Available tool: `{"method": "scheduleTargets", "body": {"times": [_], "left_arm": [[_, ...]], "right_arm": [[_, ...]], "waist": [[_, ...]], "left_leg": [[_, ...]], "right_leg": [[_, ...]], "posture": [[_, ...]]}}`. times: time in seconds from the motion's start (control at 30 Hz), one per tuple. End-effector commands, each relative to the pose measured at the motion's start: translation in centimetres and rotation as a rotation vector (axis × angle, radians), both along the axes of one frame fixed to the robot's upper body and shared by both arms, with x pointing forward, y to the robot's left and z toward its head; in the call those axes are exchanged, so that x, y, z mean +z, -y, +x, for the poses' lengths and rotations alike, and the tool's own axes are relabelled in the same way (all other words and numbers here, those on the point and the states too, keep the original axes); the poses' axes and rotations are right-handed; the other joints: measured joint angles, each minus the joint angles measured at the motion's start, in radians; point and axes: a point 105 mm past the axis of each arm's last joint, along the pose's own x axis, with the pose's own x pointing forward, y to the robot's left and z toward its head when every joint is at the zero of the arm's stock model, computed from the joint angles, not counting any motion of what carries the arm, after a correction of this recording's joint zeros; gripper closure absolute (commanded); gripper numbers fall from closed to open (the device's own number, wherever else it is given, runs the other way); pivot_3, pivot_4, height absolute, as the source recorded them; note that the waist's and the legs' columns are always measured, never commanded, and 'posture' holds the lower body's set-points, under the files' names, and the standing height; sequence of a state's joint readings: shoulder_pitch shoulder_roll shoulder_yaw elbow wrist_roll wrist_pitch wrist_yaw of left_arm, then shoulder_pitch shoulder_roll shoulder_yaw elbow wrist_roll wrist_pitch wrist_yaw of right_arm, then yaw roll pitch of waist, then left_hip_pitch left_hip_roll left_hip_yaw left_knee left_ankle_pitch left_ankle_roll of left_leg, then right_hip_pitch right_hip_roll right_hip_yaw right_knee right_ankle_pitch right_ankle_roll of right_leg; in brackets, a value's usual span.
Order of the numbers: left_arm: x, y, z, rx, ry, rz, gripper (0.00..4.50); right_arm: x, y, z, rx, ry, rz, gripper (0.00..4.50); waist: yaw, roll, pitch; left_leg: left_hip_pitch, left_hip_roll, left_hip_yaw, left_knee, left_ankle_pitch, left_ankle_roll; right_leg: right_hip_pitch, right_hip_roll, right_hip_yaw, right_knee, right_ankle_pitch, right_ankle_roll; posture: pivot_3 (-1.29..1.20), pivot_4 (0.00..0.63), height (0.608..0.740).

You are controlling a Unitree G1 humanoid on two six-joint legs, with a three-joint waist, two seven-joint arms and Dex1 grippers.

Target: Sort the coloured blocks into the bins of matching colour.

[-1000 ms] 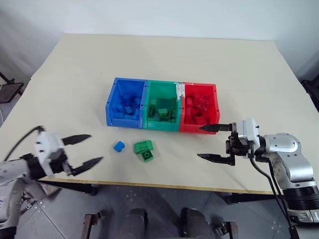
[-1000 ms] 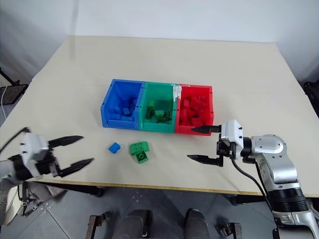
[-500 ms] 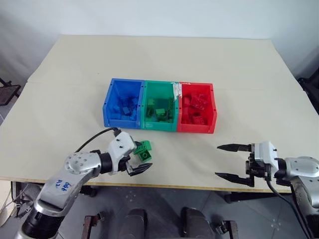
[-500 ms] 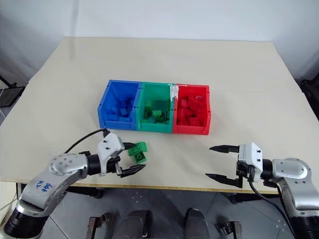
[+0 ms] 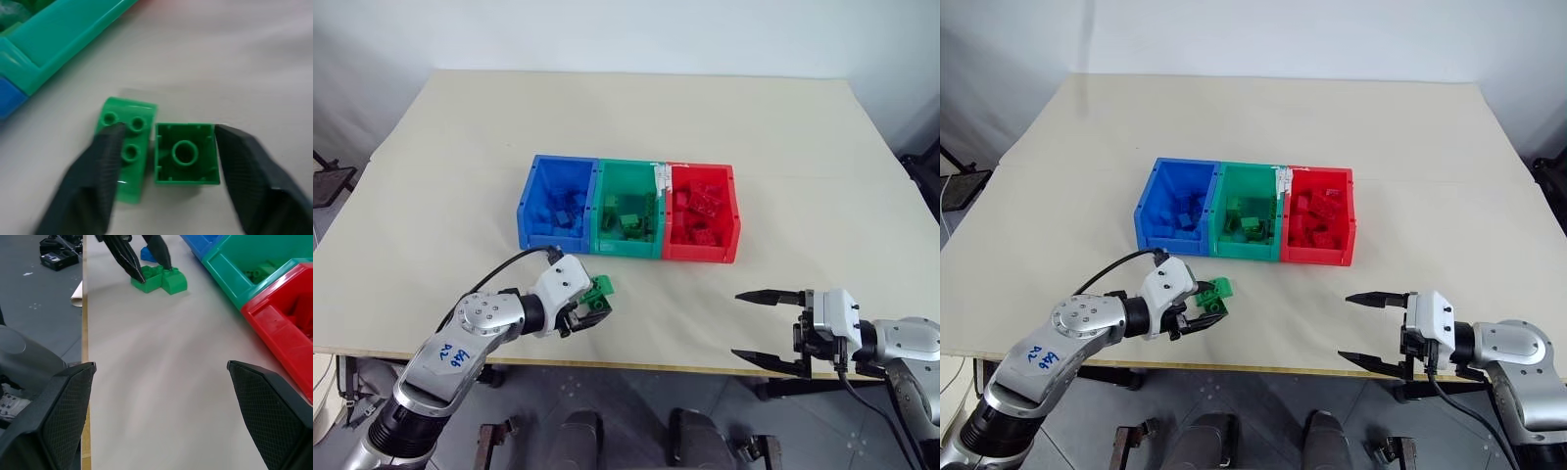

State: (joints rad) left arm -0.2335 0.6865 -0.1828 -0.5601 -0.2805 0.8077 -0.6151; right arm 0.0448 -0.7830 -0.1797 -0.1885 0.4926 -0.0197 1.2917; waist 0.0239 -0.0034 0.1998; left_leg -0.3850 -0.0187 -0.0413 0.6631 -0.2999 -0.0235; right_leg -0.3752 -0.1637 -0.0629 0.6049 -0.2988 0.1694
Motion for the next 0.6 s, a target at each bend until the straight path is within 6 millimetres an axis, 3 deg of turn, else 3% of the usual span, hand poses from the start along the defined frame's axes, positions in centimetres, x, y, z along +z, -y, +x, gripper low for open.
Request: {"method": "scheduleTargets", "body": {"times": [0.03, 0.1, 0.2, 0.37, 0.6], "left_arm": [[-2.0, -0.4, -0.6, 0.007, -0.077, 0.041, 2.51], [-2.0, -0.4, -0.6, 0.003, -0.075, 0.040, 3.08], [-1.6, -0.1, -0.7, -0.023, -0.055, -0.010, 3.10], [0.9, 0.3, -0.5, -0.103, 0.045, -0.122, 3.10], [5.8, 0.0, 0.3, -0.245, 0.207, -0.251, 3.10]], "right_arm": [[1.1, -0.2, 0.3, 0.005, 0.047, 0.015, 0.00], [1.1, -0.2, 0.4, 0.005, 0.050, 0.016, 0.00], [1.1, -0.3, 0.6, 0.003, 0.055, 0.018, 0.00], [1.1, -0.3, 0.8, -0.012, 0.057, 0.027, 0.00], [2.5, 0.7, 1.2, -0.155, 0.093, 0.127, 0.00]], "waist": [[0.000, 0.001, -0.001], [0.003, 0.001, -0.001], [0.002, 0.001, -0.001], [0.003, 0.001, -0.001], [0.005, 0.001, -0.001]], "left_leg": [[0.000, 0.000, 0.000, 0.000, 0.000, 0.000], [0.000, 0.000, 0.000, 0.001, 0.000, 0.000], [0.000, 0.000, 0.000, 0.001, 0.000, 0.000], [0.000, 0.000, 0.000, 0.001, 0.000, 0.000], [-0.001, 0.000, 0.000, 0.001, 0.000, 0.000]], "right_leg": [[0.000, 0.000, 0.000, 0.000, 0.000, 0.000], [0.000, 0.000, 0.000, -0.001, 0.000, 0.000], [0.000, 0.000, 0.000, -0.002, 0.000, 0.000], [0.000, 0.000, 0.000, -0.002, 0.000, 0.000], [0.000, 0.000, -0.001, -0.001, 0.000, 0.000]], "posture": [[0.00, 0.150, 0.740], [0.00, 0.150, 0.740], [0.00, 0.150, 0.740], [0.00, 0.150, 0.740], [0.00, 0.150, 0.740]]}}
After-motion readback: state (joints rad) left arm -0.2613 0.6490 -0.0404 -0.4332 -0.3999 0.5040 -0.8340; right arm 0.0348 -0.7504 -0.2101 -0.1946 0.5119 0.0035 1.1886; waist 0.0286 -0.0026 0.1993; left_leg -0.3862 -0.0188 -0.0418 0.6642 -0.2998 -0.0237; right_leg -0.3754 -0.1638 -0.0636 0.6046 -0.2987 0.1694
